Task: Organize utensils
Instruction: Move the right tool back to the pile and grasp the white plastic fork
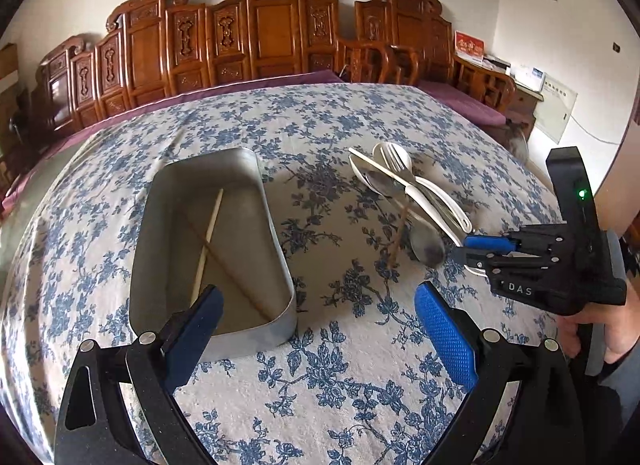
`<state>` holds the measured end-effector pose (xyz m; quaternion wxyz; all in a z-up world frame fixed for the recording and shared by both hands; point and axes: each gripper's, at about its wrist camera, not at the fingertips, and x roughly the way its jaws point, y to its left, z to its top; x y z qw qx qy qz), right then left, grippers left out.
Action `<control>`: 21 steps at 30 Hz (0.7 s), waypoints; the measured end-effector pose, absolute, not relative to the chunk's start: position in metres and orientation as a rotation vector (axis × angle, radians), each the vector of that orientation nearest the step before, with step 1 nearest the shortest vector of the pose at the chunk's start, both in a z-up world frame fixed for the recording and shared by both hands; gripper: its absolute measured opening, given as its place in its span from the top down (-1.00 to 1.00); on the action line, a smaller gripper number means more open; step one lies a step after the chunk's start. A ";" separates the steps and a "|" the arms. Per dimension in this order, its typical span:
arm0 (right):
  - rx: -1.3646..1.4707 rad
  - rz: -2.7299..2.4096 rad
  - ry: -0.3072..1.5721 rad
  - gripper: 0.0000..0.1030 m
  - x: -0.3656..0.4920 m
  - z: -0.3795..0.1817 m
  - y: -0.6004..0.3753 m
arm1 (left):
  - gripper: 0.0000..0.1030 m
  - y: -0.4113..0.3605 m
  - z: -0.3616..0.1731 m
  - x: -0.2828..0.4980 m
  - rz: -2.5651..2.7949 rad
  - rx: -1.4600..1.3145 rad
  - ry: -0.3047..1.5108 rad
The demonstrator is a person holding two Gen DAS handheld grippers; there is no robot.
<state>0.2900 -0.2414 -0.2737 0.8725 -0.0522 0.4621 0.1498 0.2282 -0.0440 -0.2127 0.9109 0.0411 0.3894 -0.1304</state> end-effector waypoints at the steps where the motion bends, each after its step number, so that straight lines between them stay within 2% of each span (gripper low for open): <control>1: -0.112 0.310 0.968 0.53 0.291 -0.274 -0.240 | -0.80 -0.044 -0.213 0.228 -0.268 0.084 0.805; 10: -0.138 0.287 0.982 0.56 0.306 -0.278 -0.237 | -0.80 -0.046 -0.217 0.229 -0.265 0.085 0.815; 11: -0.138 0.286 0.983 0.58 0.307 -0.278 -0.237 | -0.80 -0.048 -0.218 0.228 -0.266 0.090 0.815; 14: -0.148 0.277 0.983 0.86 0.306 -0.278 -0.240 | -0.80 -0.052 -0.219 0.227 -0.270 0.104 0.816; 21: -0.089 0.274 0.920 0.87 0.299 -0.261 -0.258 | -0.80 -0.067 -0.216 0.232 -0.291 0.127 0.822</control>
